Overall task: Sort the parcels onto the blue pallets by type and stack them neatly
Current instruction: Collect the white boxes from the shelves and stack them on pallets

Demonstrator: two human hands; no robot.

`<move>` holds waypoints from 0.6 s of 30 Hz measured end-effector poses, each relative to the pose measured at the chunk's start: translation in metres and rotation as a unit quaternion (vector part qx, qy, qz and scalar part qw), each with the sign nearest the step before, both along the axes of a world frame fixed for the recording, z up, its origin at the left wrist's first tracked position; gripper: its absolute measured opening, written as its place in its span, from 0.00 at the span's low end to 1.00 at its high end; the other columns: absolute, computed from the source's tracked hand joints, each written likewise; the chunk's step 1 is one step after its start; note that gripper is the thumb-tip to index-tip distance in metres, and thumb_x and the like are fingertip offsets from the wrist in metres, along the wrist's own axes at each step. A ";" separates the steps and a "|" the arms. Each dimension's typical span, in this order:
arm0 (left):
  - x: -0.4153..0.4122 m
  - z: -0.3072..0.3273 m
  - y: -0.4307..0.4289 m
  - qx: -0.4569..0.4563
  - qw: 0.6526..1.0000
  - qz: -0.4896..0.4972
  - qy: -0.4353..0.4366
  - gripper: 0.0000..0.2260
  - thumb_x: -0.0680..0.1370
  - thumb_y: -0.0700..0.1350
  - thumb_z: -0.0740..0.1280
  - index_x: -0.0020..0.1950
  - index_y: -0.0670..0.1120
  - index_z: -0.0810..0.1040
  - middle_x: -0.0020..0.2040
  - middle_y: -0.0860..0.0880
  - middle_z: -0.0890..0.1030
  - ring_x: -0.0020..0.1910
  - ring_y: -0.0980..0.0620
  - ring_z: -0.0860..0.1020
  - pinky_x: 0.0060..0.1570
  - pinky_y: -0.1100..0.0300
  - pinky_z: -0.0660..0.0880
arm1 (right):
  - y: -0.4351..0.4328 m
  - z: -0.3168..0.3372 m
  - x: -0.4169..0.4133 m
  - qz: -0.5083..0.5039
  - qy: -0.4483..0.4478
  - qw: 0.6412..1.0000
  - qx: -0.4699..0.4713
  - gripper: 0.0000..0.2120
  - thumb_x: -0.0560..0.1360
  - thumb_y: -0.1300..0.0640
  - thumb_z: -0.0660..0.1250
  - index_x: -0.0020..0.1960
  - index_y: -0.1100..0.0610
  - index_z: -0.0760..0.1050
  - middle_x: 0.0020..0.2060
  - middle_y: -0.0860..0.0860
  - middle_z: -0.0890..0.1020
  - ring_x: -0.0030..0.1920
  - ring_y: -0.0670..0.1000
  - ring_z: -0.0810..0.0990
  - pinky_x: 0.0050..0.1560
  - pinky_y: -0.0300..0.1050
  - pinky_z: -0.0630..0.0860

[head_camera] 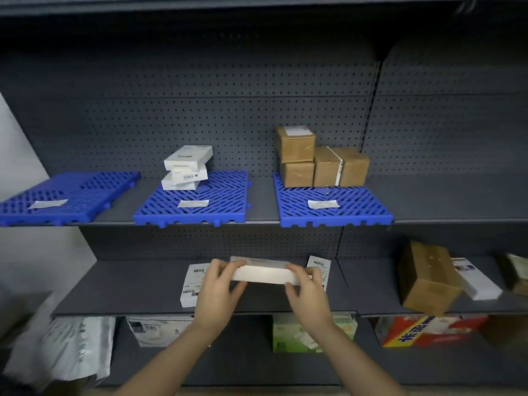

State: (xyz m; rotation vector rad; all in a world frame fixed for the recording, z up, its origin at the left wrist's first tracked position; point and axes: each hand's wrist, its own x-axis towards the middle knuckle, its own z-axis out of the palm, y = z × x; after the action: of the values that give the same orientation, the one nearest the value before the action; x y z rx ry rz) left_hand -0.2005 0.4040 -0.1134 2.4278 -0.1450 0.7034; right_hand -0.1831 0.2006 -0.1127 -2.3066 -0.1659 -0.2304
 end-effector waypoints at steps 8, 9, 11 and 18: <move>-0.015 0.062 0.003 -0.006 0.995 -0.031 -0.093 0.18 0.73 0.44 0.72 0.62 0.53 0.76 0.49 0.55 0.69 0.47 0.56 0.74 0.47 0.62 0.75 | -0.001 0.061 -0.016 -0.037 -0.113 0.992 0.050 0.15 0.77 0.56 0.63 0.63 0.47 0.72 0.52 0.47 0.66 0.39 0.46 0.74 0.43 0.40 0.70; -0.014 0.070 0.007 -0.005 0.994 -0.029 -0.102 0.18 0.74 0.44 0.72 0.62 0.53 0.76 0.50 0.55 0.70 0.49 0.56 0.74 0.49 0.62 0.75 | 0.003 0.068 -0.015 -0.037 -0.124 0.990 0.057 0.15 0.77 0.56 0.64 0.63 0.47 0.72 0.52 0.47 0.66 0.39 0.46 0.74 0.43 0.40 0.71; -0.009 0.084 0.019 0.004 0.992 -0.023 -0.121 0.18 0.74 0.45 0.72 0.63 0.51 0.76 0.51 0.54 0.71 0.50 0.56 0.74 0.50 0.61 0.74 | 0.014 0.082 -0.010 -0.030 -0.139 0.988 0.067 0.14 0.77 0.56 0.64 0.63 0.48 0.73 0.52 0.47 0.66 0.38 0.45 0.74 0.44 0.41 0.71; 0.020 0.123 0.078 -0.002 0.989 0.033 -0.147 0.19 0.74 0.44 0.72 0.64 0.51 0.76 0.54 0.55 0.70 0.52 0.57 0.74 0.51 0.62 0.75 | 0.075 0.123 0.030 0.021 -0.162 0.984 0.074 0.16 0.78 0.56 0.63 0.65 0.48 0.70 0.55 0.46 0.64 0.43 0.46 0.75 0.48 0.43 0.75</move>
State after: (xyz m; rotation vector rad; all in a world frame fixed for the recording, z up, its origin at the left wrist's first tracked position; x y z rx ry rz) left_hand -0.1808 0.4823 0.0092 2.3221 -0.1796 1.0884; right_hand -0.1535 0.2753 0.0104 -2.1032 -0.3491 -0.5789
